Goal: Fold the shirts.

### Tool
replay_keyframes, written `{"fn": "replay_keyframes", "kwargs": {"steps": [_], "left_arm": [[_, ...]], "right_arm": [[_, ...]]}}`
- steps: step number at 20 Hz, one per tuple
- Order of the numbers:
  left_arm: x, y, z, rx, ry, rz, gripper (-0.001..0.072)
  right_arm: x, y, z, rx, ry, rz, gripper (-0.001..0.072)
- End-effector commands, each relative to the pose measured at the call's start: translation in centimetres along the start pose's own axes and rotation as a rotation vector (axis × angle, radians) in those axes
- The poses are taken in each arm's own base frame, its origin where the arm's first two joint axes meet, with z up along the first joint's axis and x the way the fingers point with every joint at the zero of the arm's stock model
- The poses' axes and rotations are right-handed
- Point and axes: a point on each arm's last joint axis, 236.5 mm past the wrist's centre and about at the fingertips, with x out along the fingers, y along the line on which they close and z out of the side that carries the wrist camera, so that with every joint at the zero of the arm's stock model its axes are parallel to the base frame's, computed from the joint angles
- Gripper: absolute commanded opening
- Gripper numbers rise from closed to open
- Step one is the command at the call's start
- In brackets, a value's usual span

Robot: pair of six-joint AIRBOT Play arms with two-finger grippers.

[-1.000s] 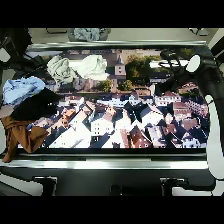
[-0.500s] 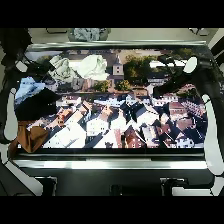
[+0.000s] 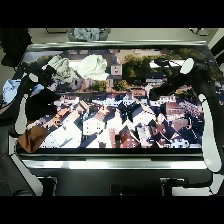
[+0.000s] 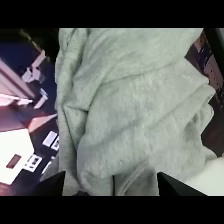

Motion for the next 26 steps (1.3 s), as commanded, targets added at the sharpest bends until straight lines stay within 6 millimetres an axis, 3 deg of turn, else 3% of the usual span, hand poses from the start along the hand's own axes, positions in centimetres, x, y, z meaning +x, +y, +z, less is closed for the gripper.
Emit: {"fn": "replay_keyframes", "kwargs": {"steps": [1,3,4,7,9,11,12,14,16,18,20,22,24,26], "left_arm": [[1.2,0.1,0.3,-0.041,-0.042,-0.031,0.0678],[1.4,0.3,0.2,-0.044,-0.04,-0.029,0.0656],[1.4,0.2,0.1,-0.056,-0.036,-0.033,0.0547],[1.3,-0.3,0.1,-0.093,-0.035,-0.055,0.0065],[0.6,-1.6,0.6,-0.15,-0.032,-0.092,0.0029],[-2.3,-5.5,2.8,-0.077,-0.093,-0.164,0.0026],[-4.9,-8.7,4.8,0.01,-0.166,-0.221,0.0025],[-13.1,-16.9,8.9,0.191,-0.352,-0.357,0.0025],[-24.6,-25.0,11.2,0.292,-0.515,-0.506,0.0025],[-35.9,-31.0,10.8,0.374,-0.621,-0.639,0.0025],[-47.1,-35.7,8.1,0.462,-0.706,-0.779,0.0025],[-55.0,-38.3,4.1,0.544,-0.707,-0.888,0.0025],[-60.3,-39.7,-1.1,0.66,-0.652,-0.979,0.0025],[-61.3,-40.1,-6.4,0.775,-0.522,-1.018,0.0025]], "right_arm": [[0.5,2.1,0.2,-0.039,0.017,0.027,0.0672],[0.8,3.8,0.3,-0.081,0.036,0.034,0.0672],[1.0,4.4,0.4,-0.105,0.044,0.03,0.0673],[1.1,4.5,0.1,-0.183,0.077,-0.029,0.0673],[0.5,3.3,-0.3,-0.202,0.103,-0.092,0.0674],[-1.3,0.9,-0.8,-0.224,0.122,-0.209,0.0674],[-3.0,-0.9,-0.9,-0.238,0.121,-0.301,0.0676],[-7.1,-3.5,-0.2,-0.245,0.064,-0.454,0.0678],[-12.0,-4.4,0.6,-0.234,-0.048,-0.548,0.0683],[-17.6,-5.0,0.9,-0.232,-0.16,-0.656,0.0696],[-22.8,-4.8,0.6,-0.227,-0.262,-0.742,0.0696],[-27.6,-4.2,-0.7,-0.192,-0.352,-0.811,0.0696],[-31.1,-3.0,-2.1,-0.177,-0.417,-0.842,0.0696],[-33.4,-2.0,-4.0,-0.16,-0.45,-0.853,0.0696]]}}
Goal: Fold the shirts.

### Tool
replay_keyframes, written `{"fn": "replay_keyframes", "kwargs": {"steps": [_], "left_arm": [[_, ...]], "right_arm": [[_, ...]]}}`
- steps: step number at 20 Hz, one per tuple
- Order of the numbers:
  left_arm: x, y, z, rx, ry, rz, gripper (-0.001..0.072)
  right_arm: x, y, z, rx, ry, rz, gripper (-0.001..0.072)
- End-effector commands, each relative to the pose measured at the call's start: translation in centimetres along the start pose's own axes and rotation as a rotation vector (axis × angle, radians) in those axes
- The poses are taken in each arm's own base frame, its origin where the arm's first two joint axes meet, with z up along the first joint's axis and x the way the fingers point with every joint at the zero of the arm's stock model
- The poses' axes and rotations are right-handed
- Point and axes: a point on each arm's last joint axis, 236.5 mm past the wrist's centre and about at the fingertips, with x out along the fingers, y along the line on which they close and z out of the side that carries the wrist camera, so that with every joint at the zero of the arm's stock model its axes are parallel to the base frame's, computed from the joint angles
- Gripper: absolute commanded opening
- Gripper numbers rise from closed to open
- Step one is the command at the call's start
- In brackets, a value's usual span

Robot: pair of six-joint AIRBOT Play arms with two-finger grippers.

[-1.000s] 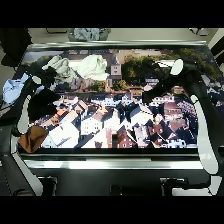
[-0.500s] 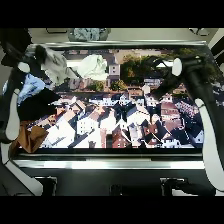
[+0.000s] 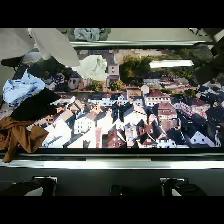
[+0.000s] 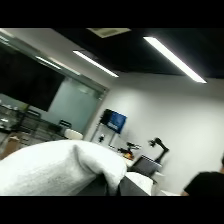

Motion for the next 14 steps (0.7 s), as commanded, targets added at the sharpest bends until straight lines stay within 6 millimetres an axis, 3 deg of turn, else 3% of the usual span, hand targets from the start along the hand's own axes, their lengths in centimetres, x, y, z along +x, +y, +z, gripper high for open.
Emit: {"fn": "replay_keyframes", "kwargs": {"steps": [1,3,5,7,9,11,13,14], "left_arm": [[-4.0,-9.2,-3.0,0.105,0.203,-0.189,0.0025],[-4.7,-10.4,-9.9,0.125,0.413,-0.23,0.0025],[-5.8,-11.1,-18.2,0.098,0.624,-0.266,0.0025],[-7.8,-11.1,-27.7,0.068,0.839,-0.282,0.0027],[-11.3,-10.5,-37.8,0.043,1.061,-0.277,0.0028],[-16.5,-10.2,-47.3,0.003,1.288,-0.272,0.0029],[-21.1,-10.9,-53.7,-0.065,1.458,-0.267,0.0031],[-22.2,-11.4,-55.4,-0.124,1.51,-0.24,0.0085]], "right_arm": [[-5.8,-2.8,-1.3,0.051,-0.054,-0.079,0.0696],[-7.7,-2.9,-2.9,0.069,-0.032,-0.071,0.0695],[-8.8,-2.5,-4.4,0.081,0.005,-0.051,0.0695],[-9.2,-1.8,-5.7,0.085,0.053,-0.027,0.0694],[-9.1,-0.9,-6.8,0.086,0.106,0.009,0.0693],[-8.8,-0.3,-7.3,0.084,0.135,0.035,0.0692],[-8.0,0.6,-7.5,0.077,0.167,0.07,0.0691],[-7.4,1.2,-7.3,0.072,0.177,0.091,0.0691]]}}
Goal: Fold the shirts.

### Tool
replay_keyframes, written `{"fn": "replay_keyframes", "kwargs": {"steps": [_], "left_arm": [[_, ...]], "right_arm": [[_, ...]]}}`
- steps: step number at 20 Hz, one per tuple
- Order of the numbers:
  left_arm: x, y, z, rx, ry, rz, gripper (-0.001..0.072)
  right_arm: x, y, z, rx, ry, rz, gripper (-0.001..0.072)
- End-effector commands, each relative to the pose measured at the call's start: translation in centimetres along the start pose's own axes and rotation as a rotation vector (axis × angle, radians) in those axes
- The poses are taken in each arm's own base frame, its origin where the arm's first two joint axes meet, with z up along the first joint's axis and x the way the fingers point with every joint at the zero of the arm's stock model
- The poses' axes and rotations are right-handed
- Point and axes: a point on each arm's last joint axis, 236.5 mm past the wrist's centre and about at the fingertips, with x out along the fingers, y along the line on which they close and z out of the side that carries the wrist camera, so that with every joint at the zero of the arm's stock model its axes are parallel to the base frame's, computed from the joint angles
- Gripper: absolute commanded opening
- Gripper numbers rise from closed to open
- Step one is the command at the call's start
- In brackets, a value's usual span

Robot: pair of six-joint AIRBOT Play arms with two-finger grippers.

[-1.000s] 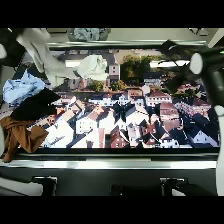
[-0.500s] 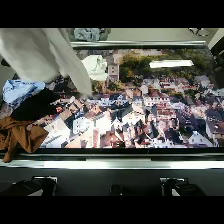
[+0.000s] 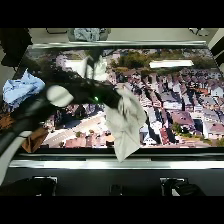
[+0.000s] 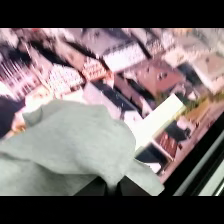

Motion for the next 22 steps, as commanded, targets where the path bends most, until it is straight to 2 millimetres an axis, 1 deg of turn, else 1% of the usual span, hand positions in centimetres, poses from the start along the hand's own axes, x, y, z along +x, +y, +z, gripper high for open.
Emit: {"fn": "replay_keyframes", "kwargs": {"steps": [1,2,3,4,5,6,7,8,9,10,11,12,13,14,15,16,17,18,19,20,21,22], "left_arm": [[6.4,-1.4,-9.0,-0.175,0.244,-0.063,0.0375],[5.9,-1.3,-8.3,-0.189,0.237,-0.063,0.0689],[4.6,-0.7,-6.4,-0.177,0.208,-0.054,0.072],[2.7,0.6,-3.9,-0.156,0.168,-0.028,0.072],[0.0,2.6,-1.1,-0.13,0.115,0.021,0.072],[-2.7,4.8,1.2,-0.113,0.07,0.078,0.072],[-5.5,7.3,2.6,-0.115,0.045,0.137,0.072],[-7.6,9.6,2.7,-0.139,0.051,0.184,0.0719],[-9.0,11.9,1.5,-0.187,0.091,0.217,0.0717],[-9.7,13.5,-0.5,-0.235,0.154,0.234,0.0717],[-9.8,15.0,-3.1,-0.289,0.226,0.245,0.0717],[-9.4,15.8,-5.8,-0.336,0.294,0.246,0.0717],[-8.5,16.0,-8.7,-0.38,0.36,0.234,0.0717],[-7.3,15.6,-11.2,-0.421,0.413,0.206,0.0717],[-5.9,14.8,-13.5,-0.461,0.449,0.163,0.0717],[-4.6,13.9,-15.0,-0.492,0.46,0.122,0.0718],[-3.1,13.0,-16.3,-0.531,0.453,0.089,0.0718],[-1.7,12.5,-17.1,-0.572,0.429,0.068,0.0718],[-0.6,12.1,-17.5,-0.605,0.4,0.058,0.0718],[0.5,11.8,-17.9,-0.634,0.368,0.053,0.0719],[1.4,11.5,-18.3,-0.649,0.358,0.051,0.0719],[2.1,11.2,-18.8,-0.66,0.353,0.05,0.0719]], "right_arm": [[1.6,2.2,-0.2,-0.016,0.06,0.086,0.0691],[2.5,3.0,0.1,-0.025,0.072,0.114,0.0691],[3.6,4.0,0.5,-0.036,0.09,0.148,0.0691],[4.8,5.0,0.8,-0.045,0.109,0.183,0.0691],[6.0,6.1,1.0,-0.056,0.133,0.219,0.0691],[7.3,7.1,1.1,-0.066,0.159,0.251,0.0691],[8.7,8.2,1.0,-0.085,0.192,0.281,0.0691],[10.2,9.0,0.7,-0.101,0.227,0.299,0.0691],[11.8,10.1,0.1,-0.12,0.267,0.319,0.069],[13.3,11.1,-0.7,-0.138,0.305,0.337,0.069],[14.9,12.5,-1.9,-0.156,0.346,0.36,0.0679],[16.2,13.7,-3.3,-0.175,0.378,0.376,0.0675],[17.6,14.8,-5.1,-0.193,0.418,0.387,0.0676],[18.8,15.9,-7.0,-0.188,0.45,0.408,0.068],[20.4,16.7,-8.7,-0.146,0.464,0.436,0.0685],[21.5,17.5,-9.9,-0.067,0.457,0.487,0.0684],[22.2,18.7,-10.5,0.038,0.431,0.592,0.0683],[22.3,20.1,-10.2,0.17,0.382,0.736,0.0683],[22.1,20.9,-9.2,0.298,0.324,0.87,0.0684],[22.0,21.1,-8.1,0.429,0.273,0.977,0.0684],[22.3,20.9,-8.0,0.516,0.261,1.035,0.0684],[22.8,20.8,-8.6,0.561,0.28,1.06,0.0683]]}}
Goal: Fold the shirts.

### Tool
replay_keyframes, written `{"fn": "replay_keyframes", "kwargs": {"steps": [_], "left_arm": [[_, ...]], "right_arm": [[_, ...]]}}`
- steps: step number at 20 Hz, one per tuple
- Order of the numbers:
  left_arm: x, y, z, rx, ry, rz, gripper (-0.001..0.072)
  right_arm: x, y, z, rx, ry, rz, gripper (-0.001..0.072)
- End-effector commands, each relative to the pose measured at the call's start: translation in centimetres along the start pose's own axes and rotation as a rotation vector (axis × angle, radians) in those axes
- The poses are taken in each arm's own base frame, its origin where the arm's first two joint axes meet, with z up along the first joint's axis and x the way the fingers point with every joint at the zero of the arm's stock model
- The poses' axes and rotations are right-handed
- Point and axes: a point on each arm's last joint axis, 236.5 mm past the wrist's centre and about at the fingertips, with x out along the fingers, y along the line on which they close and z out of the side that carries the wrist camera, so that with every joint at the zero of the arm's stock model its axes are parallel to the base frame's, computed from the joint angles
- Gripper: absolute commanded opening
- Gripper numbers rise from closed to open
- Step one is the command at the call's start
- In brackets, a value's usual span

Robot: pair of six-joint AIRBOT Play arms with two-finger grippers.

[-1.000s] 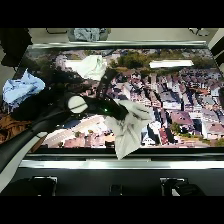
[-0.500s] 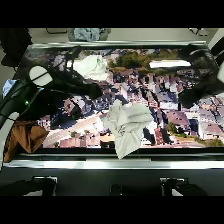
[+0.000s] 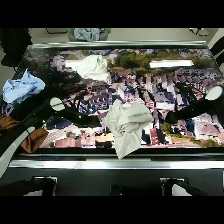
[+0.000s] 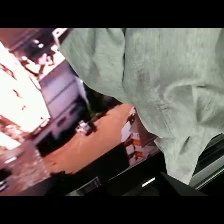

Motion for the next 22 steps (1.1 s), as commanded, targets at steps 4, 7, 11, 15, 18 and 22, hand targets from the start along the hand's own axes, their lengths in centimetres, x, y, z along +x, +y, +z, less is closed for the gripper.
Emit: {"fn": "replay_keyframes", "kwargs": {"steps": [4,7,11,15,18,22], "left_arm": [[5.7,-2.5,-0.6,-0.093,-0.054,-0.112,0.0719],[7.2,-5.2,-0.5,-0.092,-0.065,-0.201,0.0719],[7.9,-6.2,1.1,-0.108,-0.153,-0.212,0.0718],[9.6,-5.4,1.6,-0.15,-0.169,-0.195,0.0541],[9.5,-5.0,2.5,-0.155,-0.203,-0.184,0.0022],[7.2,-6.7,3.1,-0.066,-0.238,-0.216,0.0029]], "right_arm": [[2.6,0.6,-0.9,0.134,-0.015,0.296,0.0705],[3.0,0.2,-1.6,0.112,0.017,0.269,0.0707],[2.9,0.4,-2.0,0.109,0.034,0.278,0.0707],[3.3,1.1,-3.1,0.102,0.08,0.299,0.0712],[6.3,3.8,-5.7,0.022,0.205,0.306,0.0718],[10.0,10.2,-6.2,-0.06,0.2,0.423,0.0718]]}}
